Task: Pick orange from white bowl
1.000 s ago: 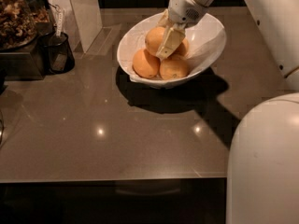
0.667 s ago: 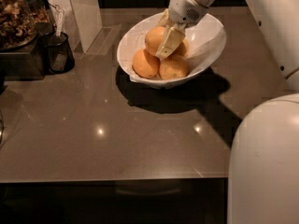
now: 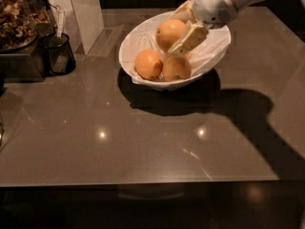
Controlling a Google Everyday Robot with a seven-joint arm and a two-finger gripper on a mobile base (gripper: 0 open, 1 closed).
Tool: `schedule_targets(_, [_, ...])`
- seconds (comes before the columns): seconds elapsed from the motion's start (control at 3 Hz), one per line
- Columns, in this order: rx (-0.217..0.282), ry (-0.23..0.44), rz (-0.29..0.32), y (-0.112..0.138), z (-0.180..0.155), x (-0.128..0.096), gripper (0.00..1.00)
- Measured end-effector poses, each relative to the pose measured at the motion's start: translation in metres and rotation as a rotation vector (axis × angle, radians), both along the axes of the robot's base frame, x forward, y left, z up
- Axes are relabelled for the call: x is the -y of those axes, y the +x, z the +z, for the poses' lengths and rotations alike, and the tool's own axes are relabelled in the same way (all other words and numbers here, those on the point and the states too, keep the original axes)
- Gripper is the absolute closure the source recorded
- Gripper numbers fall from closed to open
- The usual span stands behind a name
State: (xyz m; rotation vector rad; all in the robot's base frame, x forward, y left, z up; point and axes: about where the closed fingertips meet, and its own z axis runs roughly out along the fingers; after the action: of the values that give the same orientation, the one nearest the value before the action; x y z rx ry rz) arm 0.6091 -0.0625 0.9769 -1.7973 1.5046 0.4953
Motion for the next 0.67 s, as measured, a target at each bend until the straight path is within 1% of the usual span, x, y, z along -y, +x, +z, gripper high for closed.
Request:
schedule_targets(0.33, [0.039,0.089,-0.059,-0.041,0.016,0.018,1.0])
schedule_targets(0.67, [0.059,0.158,-0.135,-0.084,0.017,0.033,1.0])
